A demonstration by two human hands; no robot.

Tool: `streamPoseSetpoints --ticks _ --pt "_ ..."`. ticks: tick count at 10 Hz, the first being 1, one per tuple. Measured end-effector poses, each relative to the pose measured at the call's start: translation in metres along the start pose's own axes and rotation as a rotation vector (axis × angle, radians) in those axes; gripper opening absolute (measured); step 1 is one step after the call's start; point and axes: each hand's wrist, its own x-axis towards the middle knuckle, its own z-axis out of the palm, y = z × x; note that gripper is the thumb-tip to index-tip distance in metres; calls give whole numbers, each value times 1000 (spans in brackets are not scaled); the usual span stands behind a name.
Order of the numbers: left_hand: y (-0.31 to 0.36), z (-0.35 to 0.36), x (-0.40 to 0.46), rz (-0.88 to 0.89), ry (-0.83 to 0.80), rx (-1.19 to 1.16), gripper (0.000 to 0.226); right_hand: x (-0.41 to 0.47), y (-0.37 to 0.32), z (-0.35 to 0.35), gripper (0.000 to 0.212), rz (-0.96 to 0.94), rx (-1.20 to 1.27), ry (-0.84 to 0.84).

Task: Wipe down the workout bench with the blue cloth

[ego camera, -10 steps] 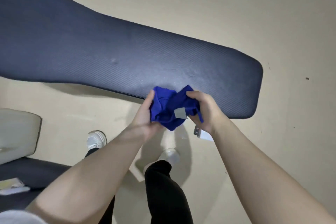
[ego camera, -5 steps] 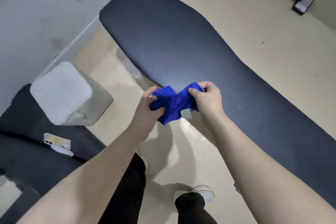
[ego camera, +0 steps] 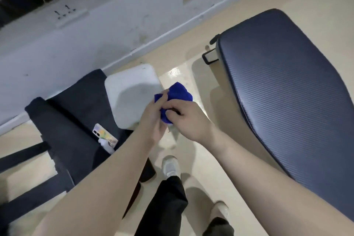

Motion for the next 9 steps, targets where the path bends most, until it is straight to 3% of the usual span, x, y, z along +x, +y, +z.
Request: streamPoseSetpoints --ticks 1,2,3,4,5,6,8,9 --pt "3 -34 13 23 185 -14 23 31 10 13 18 133 177 225" --pt "5 -57 24 18 340 -52 23 60 23 29 21 74 -88 235" --pt "12 -78 40 10 386 -179 25 88 29 46 50 142 40 -58" --pt "14 -109 63 12 339 -297 28 123 48 70 56 250 307 -233" --pt "0 -145 95 33 325 -233 43 168 77 97 58 267 256 -206" --pt "-25 -181 132 67 448 -82 52 204 109 130 66 184 35 -205" --pt "-54 -208 181 110 657 632 65 245 158 153 59 56 -300 -143" --pt "-49 -211 181 16 711 888 65 250 158 153 55 134 -360 -147"
